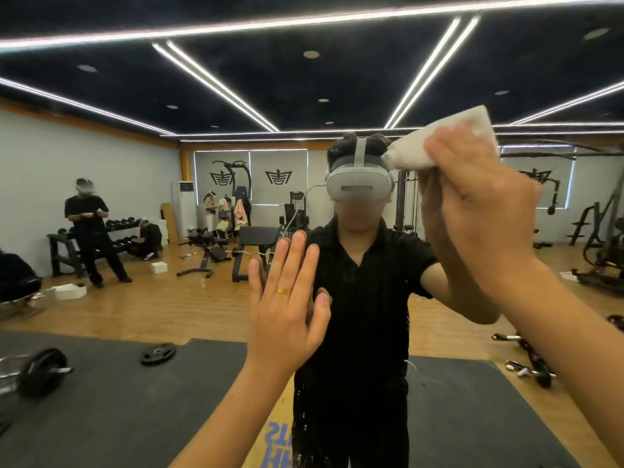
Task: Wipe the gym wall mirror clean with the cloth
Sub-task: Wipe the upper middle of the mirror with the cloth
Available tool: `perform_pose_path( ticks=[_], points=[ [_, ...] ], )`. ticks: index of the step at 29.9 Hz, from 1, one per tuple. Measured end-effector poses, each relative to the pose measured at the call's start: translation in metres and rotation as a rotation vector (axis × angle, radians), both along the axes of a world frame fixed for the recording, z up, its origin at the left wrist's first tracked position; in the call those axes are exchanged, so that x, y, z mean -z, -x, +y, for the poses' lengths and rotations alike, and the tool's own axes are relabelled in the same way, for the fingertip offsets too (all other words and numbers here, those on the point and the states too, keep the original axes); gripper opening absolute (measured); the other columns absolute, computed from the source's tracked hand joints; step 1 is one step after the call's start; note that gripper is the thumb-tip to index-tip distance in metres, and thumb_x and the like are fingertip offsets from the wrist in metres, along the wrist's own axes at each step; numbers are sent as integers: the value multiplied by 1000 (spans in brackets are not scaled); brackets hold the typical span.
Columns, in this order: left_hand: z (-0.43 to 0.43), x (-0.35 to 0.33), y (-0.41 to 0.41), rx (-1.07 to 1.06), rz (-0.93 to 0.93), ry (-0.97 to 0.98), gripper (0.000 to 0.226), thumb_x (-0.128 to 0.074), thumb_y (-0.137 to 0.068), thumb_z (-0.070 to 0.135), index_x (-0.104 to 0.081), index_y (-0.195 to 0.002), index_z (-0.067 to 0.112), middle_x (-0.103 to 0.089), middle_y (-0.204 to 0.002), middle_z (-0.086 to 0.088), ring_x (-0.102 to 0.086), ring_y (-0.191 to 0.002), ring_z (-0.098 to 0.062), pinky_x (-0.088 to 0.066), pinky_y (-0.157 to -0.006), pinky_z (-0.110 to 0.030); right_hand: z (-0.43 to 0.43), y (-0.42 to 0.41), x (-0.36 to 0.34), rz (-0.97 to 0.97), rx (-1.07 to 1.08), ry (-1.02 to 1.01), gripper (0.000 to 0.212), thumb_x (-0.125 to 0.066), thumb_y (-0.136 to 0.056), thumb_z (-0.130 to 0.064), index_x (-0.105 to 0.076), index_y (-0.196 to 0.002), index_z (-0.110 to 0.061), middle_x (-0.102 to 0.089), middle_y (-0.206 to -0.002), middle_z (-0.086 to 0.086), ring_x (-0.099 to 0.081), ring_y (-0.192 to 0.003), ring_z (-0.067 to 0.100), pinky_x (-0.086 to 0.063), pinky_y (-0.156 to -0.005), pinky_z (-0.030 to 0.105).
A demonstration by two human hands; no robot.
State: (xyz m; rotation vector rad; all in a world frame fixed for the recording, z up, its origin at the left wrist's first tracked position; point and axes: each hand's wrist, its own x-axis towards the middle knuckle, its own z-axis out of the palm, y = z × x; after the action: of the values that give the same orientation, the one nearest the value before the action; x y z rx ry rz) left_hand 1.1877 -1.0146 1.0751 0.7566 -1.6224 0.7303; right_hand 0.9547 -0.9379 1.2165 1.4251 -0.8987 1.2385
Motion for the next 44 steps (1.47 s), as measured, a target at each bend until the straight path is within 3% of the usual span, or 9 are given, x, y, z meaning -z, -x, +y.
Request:
perform_pose_path(
  ticks=[4, 12, 16, 19, 24, 32, 36, 39, 44],
  points=[
    [12, -2, 11, 59, 57, -39, 63, -44, -99, 27, -35, -157, 6, -23, -169, -14, -14, -159, -29, -9, -127, -58, -1, 5, 20, 87, -27, -65, 45, -72, -92, 4, -64, -136, -6, -59, -143, 15, -53, -136, 30, -50, -108, 54],
    [48, -36, 101, 149, 14, -53, 65, -42, -100, 30, -31, -159, 5, -22, -170, -11, -11, -159, -22, -3, -129, -49, 4, 39, 12, 164, 13, -66, 42, -73, -94, -5, -65, -135, -9, -62, -142, 12, -54, -137, 28, -51, -108, 51],
    [43, -39, 137, 42, -47, -57, 69, -40, -102, 39, -23, -163, 10, -12, -172, -8, -6, -160, -22, 0, -127, -55, 19, 88, -11, 89, 54, -4, 33, -55, -106, -22, -65, -134, -8, -63, -141, 12, -56, -136, 30, -45, -113, 48],
    [39, -35, 148, -70, -32, -28, 69, -39, -103, 40, -21, -163, 10, -11, -172, -10, -8, -159, -24, -3, -128, -56, 28, 105, -23, -30, 56, -3, 45, -36, -112, -34, -66, -134, -8, -63, -140, 13, -59, -132, 33, -46, -110, 44],
    [38, -34, 150, -102, -18, -8, 69, -40, -103, 40, -24, -163, 9, -13, -172, -11, -8, -159, -25, 0, -128, -52, 11, 72, -17, -93, -4, 66, 33, -59, -100, -11, -66, -132, -4, -65, -136, 18, -64, -125, 37, -59, -94, 55],
    [38, -35, 150, -96, 11, 32, 67, -45, -102, 38, -30, -160, 8, -20, -170, -13, -15, -159, -25, -1, -128, -51, -4, 29, -43, 257, 44, 10, 45, -76, -91, -5, -65, -134, -11, -67, -136, 8, -61, -129, 29, -61, -92, 44],
    [37, -34, 150, -102, 6, 31, 67, -45, -102, 39, -31, -161, 9, -20, -170, -12, -14, -159, -25, -4, -128, -53, 16, 75, -42, 108, 70, 9, 31, -59, -106, -21, -63, -134, -12, -68, -130, 9, -67, -113, 25, -60, -88, 36],
    [37, -34, 151, -87, 13, 32, 66, -45, -102, 39, -33, -160, 9, -22, -169, -12, -16, -158, -25, -8, -128, -54, 23, 79, -33, -59, 56, 56, 37, -45, -110, -30, -66, -131, -8, -70, -123, 12, -70, -101, 25, -57, -81, 27],
    [35, -32, 150, -66, 12, 49, 65, -45, -103, 38, -33, -159, 8, -22, -169, -13, -17, -158, -26, -14, -127, -57, -5, 18, -48, -71, -49, 91, 31, -57, -101, -17, -68, -127, -5, -71, -123, 13, -70, -108, 30, -64, -79, 43]
  ],
)
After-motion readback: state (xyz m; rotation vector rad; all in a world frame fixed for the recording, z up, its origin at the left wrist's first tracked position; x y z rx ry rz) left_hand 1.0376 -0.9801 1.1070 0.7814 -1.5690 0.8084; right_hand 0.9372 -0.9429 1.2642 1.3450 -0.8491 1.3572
